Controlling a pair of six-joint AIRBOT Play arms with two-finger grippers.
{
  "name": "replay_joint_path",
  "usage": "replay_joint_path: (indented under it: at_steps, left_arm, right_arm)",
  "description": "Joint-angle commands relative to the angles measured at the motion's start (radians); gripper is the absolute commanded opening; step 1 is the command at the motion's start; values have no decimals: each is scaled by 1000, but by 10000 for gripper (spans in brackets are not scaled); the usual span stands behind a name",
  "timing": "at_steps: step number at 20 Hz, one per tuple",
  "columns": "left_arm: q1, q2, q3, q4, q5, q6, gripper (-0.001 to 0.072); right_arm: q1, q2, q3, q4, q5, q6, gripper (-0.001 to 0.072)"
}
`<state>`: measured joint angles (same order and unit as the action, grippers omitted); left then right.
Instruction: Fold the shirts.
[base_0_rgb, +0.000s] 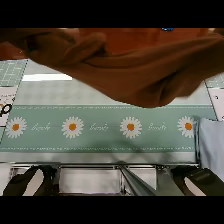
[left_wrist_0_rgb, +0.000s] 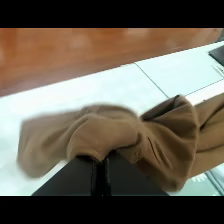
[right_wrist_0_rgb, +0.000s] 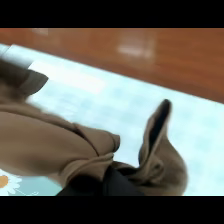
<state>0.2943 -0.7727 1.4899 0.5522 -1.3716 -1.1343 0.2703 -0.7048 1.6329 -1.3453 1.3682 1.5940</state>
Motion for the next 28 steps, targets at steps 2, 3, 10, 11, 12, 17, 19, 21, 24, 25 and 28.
replay_joint_path:
  at_steps: [2, 3, 10, 11, 12, 17, 19, 21, 24, 25, 28]
  left_arm:
    - [-2, 149, 14, 302, -38, -89, 24]
    - [-10, 180, -2, 362, -55, -104, 24]
    - [-171, 280, -262, 420, -155, -138, 25]
    - [-171, 271, -308, 421, -153, -139, 25]
    - [-171, 254, -359, 420, -129, -139, 25]
    - [-196, 18, -591, 327, 184, -118, 25]
    - [-243, -164, -570, 327, 307, -113, 24]
    - [-283, -356, -509, 327, 391, -105, 24]
    - [-322, -603, -374, 326, 434, -109, 25]
    - [-332, -667, -327, 326, 429, -110, 25]
    - [-345, -817, -188, 327, 352, -162, 352]
  right_arm:
    - [-2, 139, 11, -79, 107, 77, 18]
    - [-2, 150, 10, -80, 148, 87, 19]
    - [-2, 165, -185, -75, 189, 128, 19]
    - [-2, 161, -248, -77, 162, 123, 19]
    - [-2, 146, -310, -77, 130, 108, 19]
    - [-5, -158, -428, -203, -106, 50, 18]
    - [-61, -344, -394, -221, -194, 51, 19]
    - [-143, -525, -332, -162, -241, 47, 19]
    - [-226, -734, -233, -46, -271, -14, 19]
    - [-240, -783, -211, -19, -289, -23, 19]
    - [-264, -883, -174, 48, -352, -25, 118]
